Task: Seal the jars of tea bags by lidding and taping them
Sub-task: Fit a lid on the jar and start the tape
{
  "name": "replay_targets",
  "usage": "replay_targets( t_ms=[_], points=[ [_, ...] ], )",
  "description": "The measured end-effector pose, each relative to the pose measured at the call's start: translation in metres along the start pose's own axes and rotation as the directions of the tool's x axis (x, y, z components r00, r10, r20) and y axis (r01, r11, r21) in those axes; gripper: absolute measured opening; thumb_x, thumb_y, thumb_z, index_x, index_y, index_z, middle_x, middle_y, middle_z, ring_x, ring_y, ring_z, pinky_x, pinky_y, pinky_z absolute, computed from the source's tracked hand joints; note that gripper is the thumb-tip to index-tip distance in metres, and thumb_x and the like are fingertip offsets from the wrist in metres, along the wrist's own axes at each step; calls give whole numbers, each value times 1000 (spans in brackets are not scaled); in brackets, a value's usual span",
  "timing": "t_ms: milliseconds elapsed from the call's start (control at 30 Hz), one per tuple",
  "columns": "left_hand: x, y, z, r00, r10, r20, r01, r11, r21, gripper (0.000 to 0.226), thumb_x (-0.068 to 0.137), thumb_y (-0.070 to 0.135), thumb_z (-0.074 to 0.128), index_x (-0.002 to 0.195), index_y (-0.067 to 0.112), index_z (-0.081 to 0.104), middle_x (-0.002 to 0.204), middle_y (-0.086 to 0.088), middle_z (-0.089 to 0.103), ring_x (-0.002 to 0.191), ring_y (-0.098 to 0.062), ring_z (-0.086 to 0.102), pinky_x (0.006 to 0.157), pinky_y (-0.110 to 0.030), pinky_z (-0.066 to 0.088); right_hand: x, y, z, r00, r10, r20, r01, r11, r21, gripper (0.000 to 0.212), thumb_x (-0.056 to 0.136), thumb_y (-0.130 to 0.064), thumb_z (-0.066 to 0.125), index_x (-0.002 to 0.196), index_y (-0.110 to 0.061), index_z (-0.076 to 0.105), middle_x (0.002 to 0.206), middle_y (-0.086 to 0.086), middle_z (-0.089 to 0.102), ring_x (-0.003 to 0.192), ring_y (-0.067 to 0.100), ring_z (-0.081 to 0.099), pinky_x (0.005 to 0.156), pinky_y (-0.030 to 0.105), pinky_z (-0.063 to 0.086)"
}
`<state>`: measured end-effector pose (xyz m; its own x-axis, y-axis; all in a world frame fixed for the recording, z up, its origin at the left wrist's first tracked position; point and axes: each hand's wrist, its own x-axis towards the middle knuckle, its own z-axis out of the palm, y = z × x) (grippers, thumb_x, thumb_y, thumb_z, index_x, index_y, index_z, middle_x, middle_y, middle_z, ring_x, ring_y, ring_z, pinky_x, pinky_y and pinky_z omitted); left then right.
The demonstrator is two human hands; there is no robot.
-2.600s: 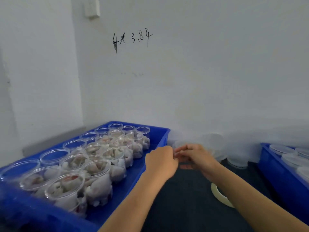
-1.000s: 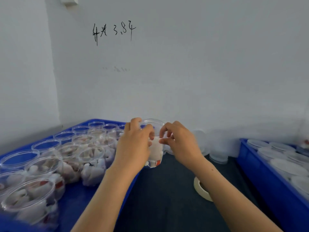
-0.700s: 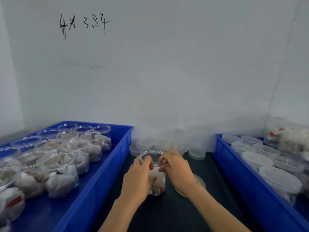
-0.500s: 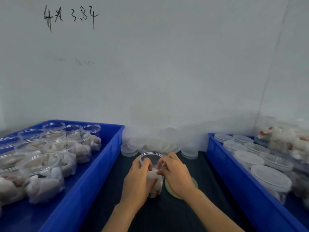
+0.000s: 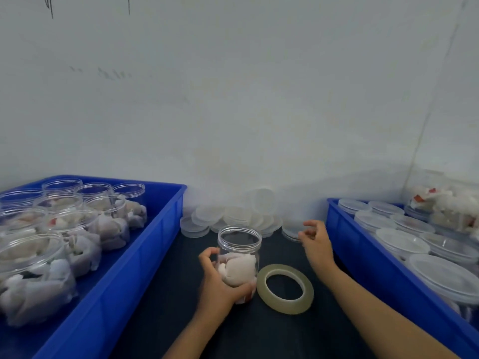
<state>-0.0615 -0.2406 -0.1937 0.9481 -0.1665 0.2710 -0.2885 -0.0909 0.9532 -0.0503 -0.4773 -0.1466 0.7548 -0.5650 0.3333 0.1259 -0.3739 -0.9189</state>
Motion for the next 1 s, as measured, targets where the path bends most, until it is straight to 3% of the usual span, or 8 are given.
replay_targets(
  t_ms=[67,200,333,467,600,767,1000],
  points=[
    [2,-3,-1,1000,-11,-10,10,997,-70,93,59,19,92,118,44,24,112,9,53,96,-5,58,76,-27,51,18,16,4,994,91,-64,-88,995,39,36,91,-3,61,121,-13,44,104,7,54,104,28,57,70,21,43],
    [5,-10,-3,1000,-5,-11,4,990,-143,93,58,18,91,113,56,27,110,22,42,95,-4,51,68,-22,46,46,45,16,980,172,-103,-178,982,-54,67,80,-7,75,134,-11,36,133,15,43,119,31,46,93,36,43],
    [11,-12,-5,999,-5,-36,-2,983,-184,92,58,16,90,110,63,31,113,18,43,96,-7,51,64,-21,43,70,67,22,979,181,-96,-194,968,-157,85,72,-16,83,139,-14,30,141,15,34,125,34,38,100,44,39],
    [8,-10,-4,999,12,-49,-22,981,-194,92,57,15,91,103,70,34,113,18,49,98,-6,54,67,-20,45,89,76,25,979,167,-117,-190,957,-222,100,68,-21,86,146,-14,24,146,12,38,130,35,40,105,46,39],
    [6,-8,-3,999,1,-42,-9,980,-197,92,56,14,91,108,65,36,111,15,54,96,-5,58,64,-15,46,99,79,32,974,196,-116,-224,916,-332,100,67,-30,86,143,-19,23,142,17,41,125,38,43,102,52,40],
    [5,-9,-4,999,-12,-39,4,980,-199,93,55,13,92,111,63,37,111,14,55,96,-6,59,55,-10,49,103,81,40,978,161,-135,-202,896,-395,98,67,-34,87,141,-19,24,139,17,45,125,38,43,104,49,37],
    [5,-10,-5,999,15,-44,-23,982,-189,94,53,17,93,105,70,36,117,11,54,103,-12,59,72,-24,52,92,66,39,992,43,-121,-94,886,-454,91,71,-33,82,140,-16,26,141,17,35,122,38,42,97,50,41]
  ],
)
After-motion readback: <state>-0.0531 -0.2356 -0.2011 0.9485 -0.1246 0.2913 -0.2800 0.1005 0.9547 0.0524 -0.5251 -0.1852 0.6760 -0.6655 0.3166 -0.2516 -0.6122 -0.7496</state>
